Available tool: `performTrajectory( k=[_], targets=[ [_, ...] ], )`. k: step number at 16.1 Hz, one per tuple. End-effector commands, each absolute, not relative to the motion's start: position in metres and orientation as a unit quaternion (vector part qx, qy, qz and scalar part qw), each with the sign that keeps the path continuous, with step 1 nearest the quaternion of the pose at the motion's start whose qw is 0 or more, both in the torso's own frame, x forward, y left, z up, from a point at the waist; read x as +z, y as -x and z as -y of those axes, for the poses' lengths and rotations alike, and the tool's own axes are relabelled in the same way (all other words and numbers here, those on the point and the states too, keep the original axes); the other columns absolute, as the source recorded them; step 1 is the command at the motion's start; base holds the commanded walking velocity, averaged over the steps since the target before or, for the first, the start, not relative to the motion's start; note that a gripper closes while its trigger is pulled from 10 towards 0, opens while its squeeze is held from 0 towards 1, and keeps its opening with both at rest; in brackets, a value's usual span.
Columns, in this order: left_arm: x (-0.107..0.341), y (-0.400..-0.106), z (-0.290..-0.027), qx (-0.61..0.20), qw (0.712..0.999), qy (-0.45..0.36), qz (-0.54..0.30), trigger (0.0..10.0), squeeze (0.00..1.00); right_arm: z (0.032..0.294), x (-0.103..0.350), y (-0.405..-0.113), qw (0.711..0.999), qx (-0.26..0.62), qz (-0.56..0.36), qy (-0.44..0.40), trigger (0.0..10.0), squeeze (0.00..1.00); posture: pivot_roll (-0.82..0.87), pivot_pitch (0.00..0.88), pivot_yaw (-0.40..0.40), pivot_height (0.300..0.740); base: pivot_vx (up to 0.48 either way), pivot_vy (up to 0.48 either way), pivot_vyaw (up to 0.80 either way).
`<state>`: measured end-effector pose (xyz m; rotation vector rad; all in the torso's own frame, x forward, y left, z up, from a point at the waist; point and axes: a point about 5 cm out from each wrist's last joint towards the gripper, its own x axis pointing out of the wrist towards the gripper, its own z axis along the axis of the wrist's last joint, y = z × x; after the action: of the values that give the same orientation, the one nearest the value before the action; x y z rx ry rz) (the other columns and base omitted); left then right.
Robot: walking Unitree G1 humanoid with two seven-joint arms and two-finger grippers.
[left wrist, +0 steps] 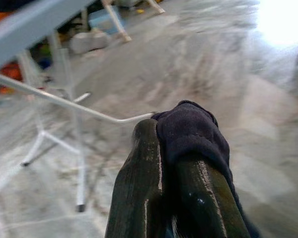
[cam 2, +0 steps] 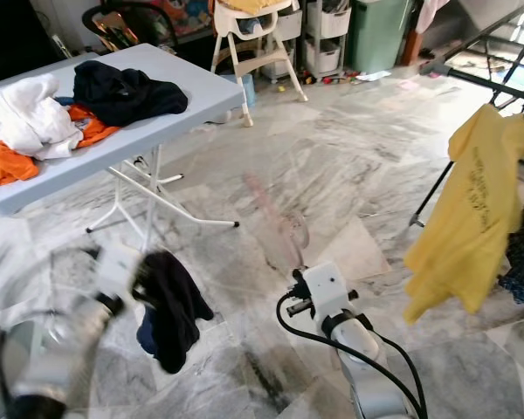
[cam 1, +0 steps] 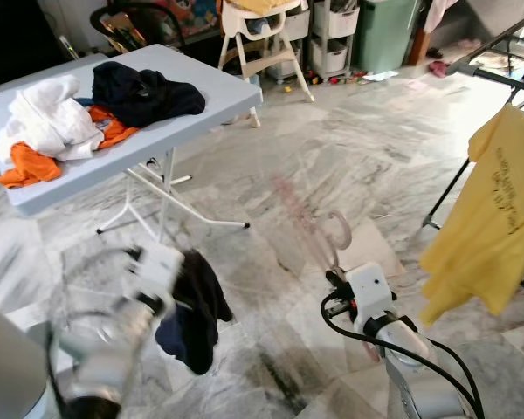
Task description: Hang hanger
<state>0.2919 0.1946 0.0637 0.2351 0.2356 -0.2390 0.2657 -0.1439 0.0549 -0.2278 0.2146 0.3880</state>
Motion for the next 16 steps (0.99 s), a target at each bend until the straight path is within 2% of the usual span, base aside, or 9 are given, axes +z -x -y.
performTrajectory(
  k=[1,3,7,9,11,14,16],
  targets=[
    [0.068,-0.295,-0.202,-0.104,0.981,-0.122,-0.109,10.0,0.0,0.139,0.062,-0.269,0.968,0.205,-0.094,0.112,10.0,0.0,-0.11,0.024,0.075,0.74,0.0,0.0,0.0],
    [0.076,-0.308,-0.217,-0.068,0.984,-0.123,-0.105,10.0,0.0,0.146,0.066,-0.27,0.952,0.254,-0.108,0.129,10.0,0.0,-0.12,0.029,0.079,0.74,0.0,0.0,0.0],
    [0.081,-0.319,-0.225,-0.017,0.983,-0.157,-0.091,10.0,0.0,0.156,0.07,-0.264,0.926,0.33,-0.141,0.118,10.0,0.0,-0.12,0.033,0.085,0.74,0.0,0.0,0.0],
    [0.083,-0.326,-0.223,0.03,0.978,-0.189,-0.082,10.0,0.0,0.157,0.069,-0.253,0.898,0.393,-0.166,0.106,10.0,0.0,-0.12,0.036,0.083,0.74,0.0,0.0,0.0],
    [0.078,-0.329,-0.218,0.046,0.977,-0.186,-0.093,10.0,0.0,0.154,0.069,-0.25,0.89,0.409,-0.175,0.098,10.0,0.0,-0.12,0.037,0.081,0.74,0.0,0.0,0.0],
    [0.075,-0.335,-0.196,0.046,0.977,-0.181,-0.099,10.0,0.0,0.145,0.066,-0.242,0.869,0.448,-0.19,0.087,10.0,0.0,-0.12,0.037,0.073,0.74,0.0,0.0,0.0],
    [0.083,-0.347,-0.177,0.03,0.98,-0.178,-0.085,10.0,0.0,0.14,0.063,-0.232,0.84,0.491,-0.215,0.08,10.0,0.0,-0.11,0.037,0.072,0.74,0.0,0.0,0.0]
  ],
)
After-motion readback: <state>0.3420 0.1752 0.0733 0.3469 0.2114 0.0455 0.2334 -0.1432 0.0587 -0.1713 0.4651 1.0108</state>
